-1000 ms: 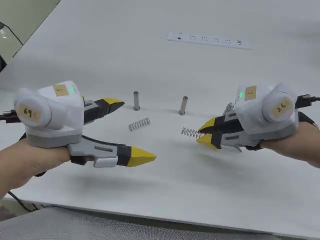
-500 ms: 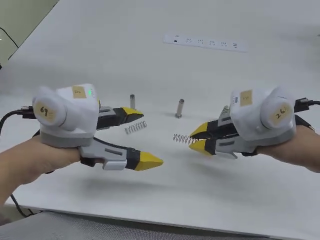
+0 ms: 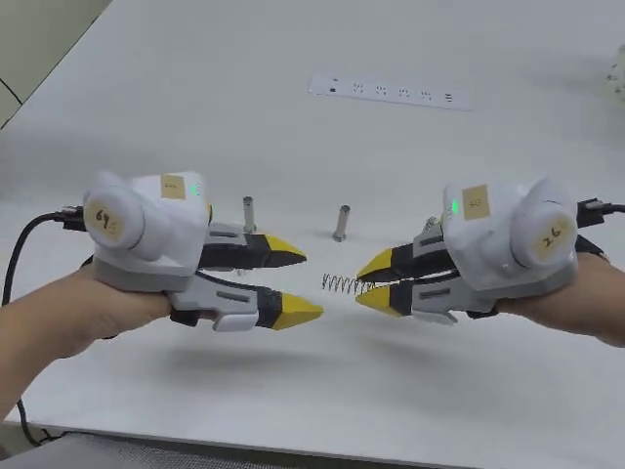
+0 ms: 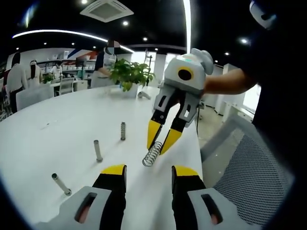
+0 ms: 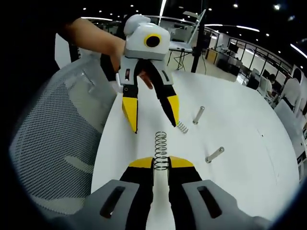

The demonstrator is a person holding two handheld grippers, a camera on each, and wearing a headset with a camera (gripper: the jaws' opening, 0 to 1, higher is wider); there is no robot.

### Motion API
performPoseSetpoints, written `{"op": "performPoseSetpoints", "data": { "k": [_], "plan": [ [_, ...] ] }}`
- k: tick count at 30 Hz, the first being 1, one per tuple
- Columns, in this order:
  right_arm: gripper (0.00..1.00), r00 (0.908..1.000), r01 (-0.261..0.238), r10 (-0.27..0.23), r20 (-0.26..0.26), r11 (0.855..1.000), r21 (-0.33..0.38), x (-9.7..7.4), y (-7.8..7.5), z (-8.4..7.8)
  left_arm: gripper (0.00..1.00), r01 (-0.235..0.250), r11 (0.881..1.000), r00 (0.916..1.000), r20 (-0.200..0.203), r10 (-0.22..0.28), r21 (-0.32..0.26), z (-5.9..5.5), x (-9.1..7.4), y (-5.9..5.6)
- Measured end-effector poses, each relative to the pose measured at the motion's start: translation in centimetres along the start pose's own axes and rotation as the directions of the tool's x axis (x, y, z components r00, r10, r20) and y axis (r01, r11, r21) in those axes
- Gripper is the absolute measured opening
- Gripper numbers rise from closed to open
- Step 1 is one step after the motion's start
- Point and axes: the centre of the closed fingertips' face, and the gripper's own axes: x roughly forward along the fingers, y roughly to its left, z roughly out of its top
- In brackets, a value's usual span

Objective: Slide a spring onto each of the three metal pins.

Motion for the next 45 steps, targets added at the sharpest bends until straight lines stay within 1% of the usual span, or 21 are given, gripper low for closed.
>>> {"op": "performPoseSetpoints", "data": {
  "k": [2, 4, 6, 9, 14, 19, 25, 29, 37, 45],
  "plan": [
    [0.08, 1.0, -0.003, 0.003, 0.009, 1.0, -0.002, 0.0, 0.1, 0.3, 0.27, 0.014, 1.0, 0.9999, 0.002, -0.014, 0.001, 0.1, 0.3, -0.2],
    [0.08, 0.9999, -0.009, 0.009, 0.01, 1.0, -0.009, 0.0, 0.2, 0.4, 0.26, 0.019, 1.0, 0.9998, 0.004, -0.019, 0.004, 0.2, 0.4, -0.3],
    [0.08, 0.9998, -0.015, 0.015, 0.014, 1.0, -0.011, 0.0, 0.3, 0.5, 0.25, 0.029, 1.0, 0.9995, 0.01, -0.029, -0.005, 0.3, 0.5, -0.4],
    [0.08, 0.9995, -0.025, 0.025, 0.019, 1.0, -0.016, -0.1, 0.6, 0.7, 0.2, 0.047, 0.999, 0.9988, 0.013, -0.046, -0.008, 0.3, 0.5, -0.7],
    [0.08, 0.9985, -0.042, 0.042, 0.034, 0.999, -0.021, -0.2, 1.1, 1.1, 0.15, 0.067, 0.998, 0.9977, 0.01, -0.067, -0.002, 0.3, 0.5, -1.1],
    [0.08, 0.9977, -0.045, 0.046, 0.05, 0.999, -0.017, -0.3, 1.3, 1.6, 0.1, 0.087, 0.996, 0.9959, 0.024, -0.087, 0.01, 0.7, 0.7, -1.6],
    [0.08, 0.9973, -0.056, 0.057, 0.047, 0.998, -0.025, -0.4, 1.6, 1.6, 0.05, 0.088, 0.996, 0.9957, 0.028, -0.088, 0.017, 0.8, 0.8, -1.7],
    [0.08, 0.9975, -0.055, 0.056, 0.044, 0.998, -0.025, -0.4, 1.6, 1.6, 0.04, 0.086, 0.996, 0.9957, 0.032, -0.087, 0.027, 0.8, 0.9, -1.7],
    [0.08, 0.9968, -0.063, 0.064, 0.046, 0.998, -0.024, -0.5, 1.8, 1.5, 0.02, 0.101, 0.994, 0.9942, 0.033, -0.102, 0.037, 0.9, 0.9, -2.1],
    [0.09, 0.9962, -0.075, 0.075, 0.043, 0.997, -0.009, -0.4, 2.1, 1.5, 0.02, 0.115, 0.992, 0.993, 0.023, -0.116, 0.047, 0.8, 0.8, -2.4]
  ]
}}
